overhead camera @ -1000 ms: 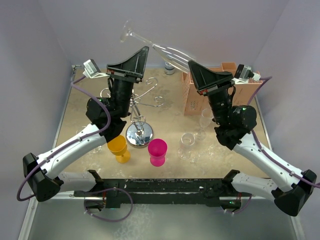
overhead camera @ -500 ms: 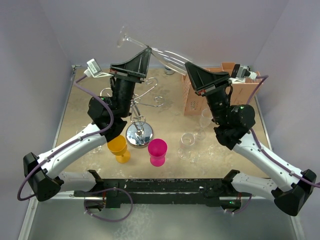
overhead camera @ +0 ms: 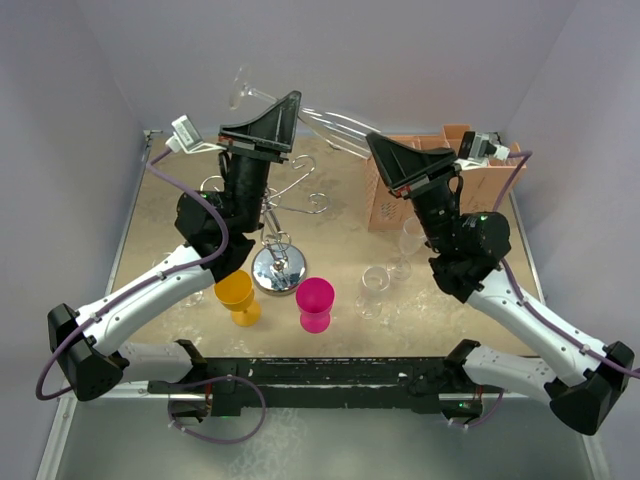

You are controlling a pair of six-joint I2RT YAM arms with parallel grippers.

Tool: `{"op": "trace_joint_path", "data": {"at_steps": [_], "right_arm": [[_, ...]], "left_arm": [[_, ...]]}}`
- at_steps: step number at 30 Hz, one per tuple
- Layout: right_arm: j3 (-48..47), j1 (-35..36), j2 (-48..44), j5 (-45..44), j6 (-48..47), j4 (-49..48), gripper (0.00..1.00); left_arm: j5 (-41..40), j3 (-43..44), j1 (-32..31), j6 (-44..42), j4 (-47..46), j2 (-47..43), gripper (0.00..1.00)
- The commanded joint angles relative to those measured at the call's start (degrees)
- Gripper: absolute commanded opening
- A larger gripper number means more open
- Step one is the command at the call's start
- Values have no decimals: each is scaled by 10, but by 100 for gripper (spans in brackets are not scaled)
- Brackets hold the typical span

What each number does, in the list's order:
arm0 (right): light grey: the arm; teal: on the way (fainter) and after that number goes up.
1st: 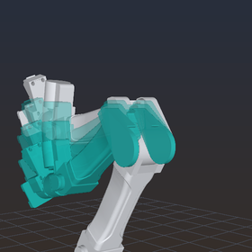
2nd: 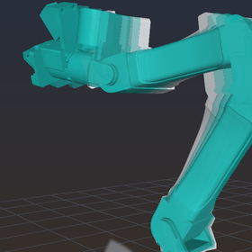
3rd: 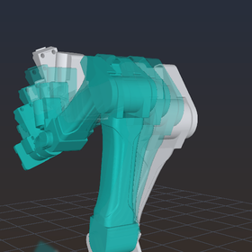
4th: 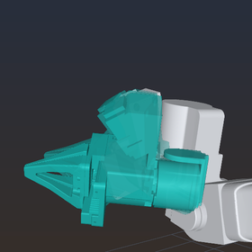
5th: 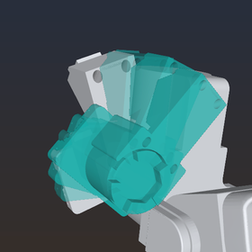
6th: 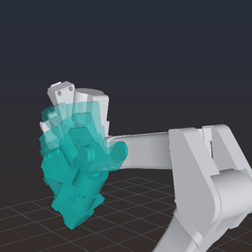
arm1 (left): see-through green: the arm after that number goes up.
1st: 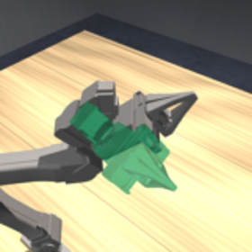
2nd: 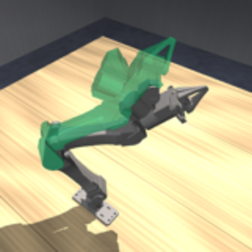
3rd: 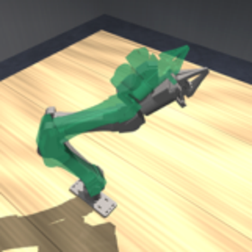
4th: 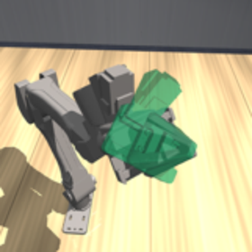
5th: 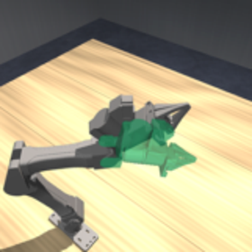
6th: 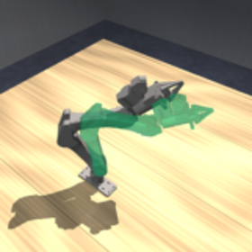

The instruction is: Place the wine glass upside down on the wine glass rack

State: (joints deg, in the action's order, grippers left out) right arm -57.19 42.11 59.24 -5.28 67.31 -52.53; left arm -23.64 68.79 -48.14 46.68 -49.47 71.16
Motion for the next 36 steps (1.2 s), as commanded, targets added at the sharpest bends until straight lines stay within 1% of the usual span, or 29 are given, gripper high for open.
{"op": "trace_joint_path", "data": {"at_steps": [1,2,3,5,6,9,10,12,13,15,16,18,20,22,25,29,31,34,36], "right_arm": [[14,2,-26,11,26,-40,0],[17,2,-28,11,27,-41,0],[19,2,-30,12,28,-42,0],[22,2,-30,13,29,-42,0],[22,2,-31,14,28,-42,0],[22,2,-32,14,21,-42,0],[22,2,-33,14,17,-40,2],[23,3,-35,11,11,-33,20],[24,3,-37,7,8,-25,31],[27,3,-42,0,2,-10,46],[30,2,-48,-4,-1,-4,52],[37,2,-57,-12,-9,14,61],[45,3,-70,-19,-18,33,66],[48,2,-82,-26,-30,53,69],[63,2,-101,-35,-52,99,70],[68,2,-129,-51,-80,169,71],[74,2,-144,-55,-95,190,71],[78,3,-162,-47,-122,216,71],[77,2,-170,-34,-143,235,71]], "left_arm": [[-8,21,-3,-20,-25,-11,21],[-6,22,-3,-20,-29,-10,19],[-5,22,-3,-20,-30,-9,14],[-4,22,-3,-20,-33,-8,1],[-3,21,-3,-19,-33,-8,0],[-4,21,-3,-23,-24,-10,0],[-6,23,-2,-26,-17,-12,0],[-13,27,-3,-38,5,-20,0],[-18,31,-3,-45,18,-23,0],[-27,43,-3,-63,56,-30,0],[-32,52,-3,-72,79,-34,0],[-39,78,-2,-92,137,-37,0],[-45,118,-2,-116,213,-35,0],[-46,160,-2,-145,287,-28,0],[-49,223,-2,-192,394,-13,0],[-58,288,-2,-249,513,-7,0],[-55,316,-2,-264,580,-12,0],[-23,357,-2,-273,675,-27,0],[-4,368,-2,-276,731,-45,0]]}}
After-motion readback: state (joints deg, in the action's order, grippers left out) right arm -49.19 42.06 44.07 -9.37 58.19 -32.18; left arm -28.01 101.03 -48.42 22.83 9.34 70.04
